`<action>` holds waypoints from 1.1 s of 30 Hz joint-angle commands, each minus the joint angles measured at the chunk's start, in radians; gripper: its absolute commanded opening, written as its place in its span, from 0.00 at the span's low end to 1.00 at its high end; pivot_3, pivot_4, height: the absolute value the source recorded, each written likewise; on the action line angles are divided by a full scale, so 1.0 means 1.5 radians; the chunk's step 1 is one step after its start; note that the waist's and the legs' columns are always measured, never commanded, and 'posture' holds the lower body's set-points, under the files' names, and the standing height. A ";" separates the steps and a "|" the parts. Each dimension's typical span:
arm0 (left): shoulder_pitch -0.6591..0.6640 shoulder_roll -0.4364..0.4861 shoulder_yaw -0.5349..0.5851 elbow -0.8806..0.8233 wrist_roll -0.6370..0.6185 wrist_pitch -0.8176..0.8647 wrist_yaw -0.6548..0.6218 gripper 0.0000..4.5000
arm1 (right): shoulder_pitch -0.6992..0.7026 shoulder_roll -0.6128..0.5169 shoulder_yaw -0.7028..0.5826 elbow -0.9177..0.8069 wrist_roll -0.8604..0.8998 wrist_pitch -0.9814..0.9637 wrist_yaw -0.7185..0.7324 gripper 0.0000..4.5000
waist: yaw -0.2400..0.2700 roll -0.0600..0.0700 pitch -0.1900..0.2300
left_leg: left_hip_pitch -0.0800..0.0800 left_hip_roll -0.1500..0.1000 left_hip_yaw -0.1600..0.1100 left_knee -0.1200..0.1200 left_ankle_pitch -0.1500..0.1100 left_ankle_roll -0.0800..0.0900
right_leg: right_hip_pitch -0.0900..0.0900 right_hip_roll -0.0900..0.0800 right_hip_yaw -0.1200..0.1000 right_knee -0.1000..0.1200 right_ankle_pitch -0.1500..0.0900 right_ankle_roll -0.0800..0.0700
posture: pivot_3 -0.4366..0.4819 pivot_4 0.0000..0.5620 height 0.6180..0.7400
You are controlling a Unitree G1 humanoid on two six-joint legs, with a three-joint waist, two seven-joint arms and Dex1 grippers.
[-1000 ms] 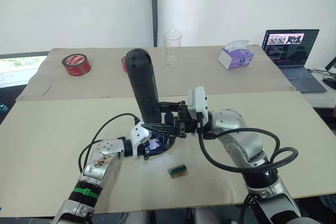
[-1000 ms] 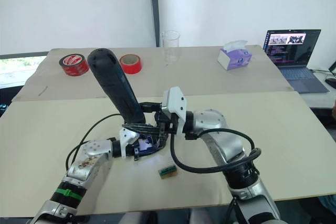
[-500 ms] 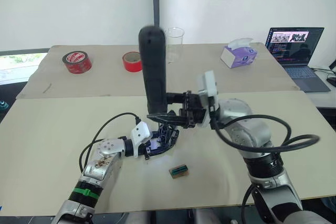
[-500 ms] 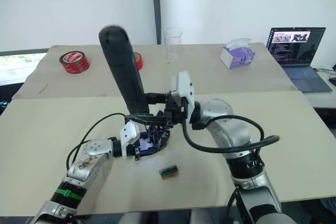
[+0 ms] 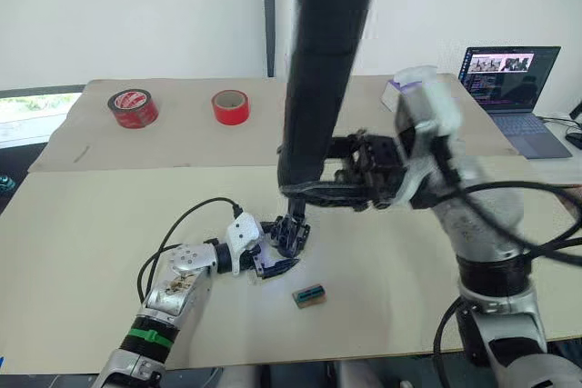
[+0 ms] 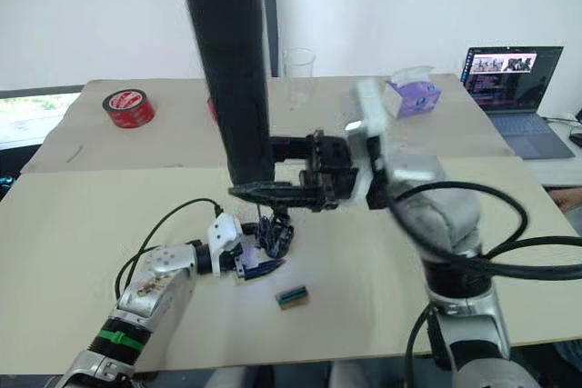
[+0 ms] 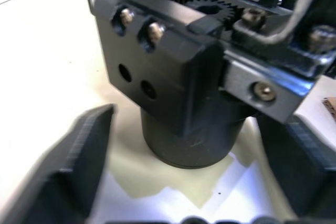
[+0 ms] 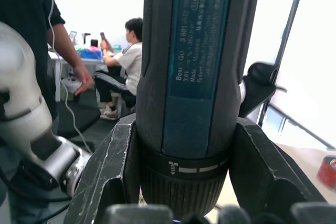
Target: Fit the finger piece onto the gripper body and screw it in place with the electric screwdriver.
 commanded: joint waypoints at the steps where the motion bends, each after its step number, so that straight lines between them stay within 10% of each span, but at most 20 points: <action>1: 0.077 0.067 0.054 -0.018 -0.037 0.004 -0.043 0.99 | -0.037 -0.105 -0.114 0.012 0.090 0.092 -0.037 0.43 | -0.006 -0.001 0.000 | 0.000 0.000 0.000 -0.001 0.000 0.000 | -0.001 0.000 0.000 0.000 0.000 0.000 | 0.48 0.27 1.00; 11: 0.207 0.177 0.250 -0.212 -0.270 0.023 -0.151 0.99 | 0.076 -0.519 0.025 0.220 -0.158 0.226 0.086 0.43 | -0.010 0.003 0.004 | -0.006 0.000 0.002 -0.009 0.000 -0.001 | -0.010 -0.007 -0.006 -0.003 -0.003 -0.006 | 0.48 0.27 1.00; 20: 0.204 0.233 0.324 -0.252 -0.322 0.126 -0.114 0.99 | 0.059 -0.493 0.238 0.415 -0.423 0.156 0.119 0.43 | -0.010 0.010 0.010 | -0.011 -0.003 0.004 -0.002 0.000 0.000 | -0.010 0.000 -0.011 -0.005 0.001 0.001 | 0.48 0.27 1.00; 30: 0.235 0.254 0.337 -0.255 -0.289 0.115 -0.130 0.99 | 0.026 -0.424 0.251 0.538 -0.534 0.146 0.114 0.43 | -0.011 0.007 0.011 | -0.007 -0.001 0.004 0.000 0.000 -0.001 | -0.007 0.003 -0.010 -0.003 0.002 0.001 | 0.48 0.27 1.00; 33: 0.234 0.260 0.338 -0.249 -0.272 0.103 -0.135 1.00 | 0.027 -0.434 0.239 0.545 -0.535 0.138 0.142 0.74 | -0.009 0.006 0.011 | -0.007 -0.001 0.004 0.002 0.000 -0.001 | -0.006 0.003 -0.010 -0.004 0.002 0.000 | 0.48 0.27 1.00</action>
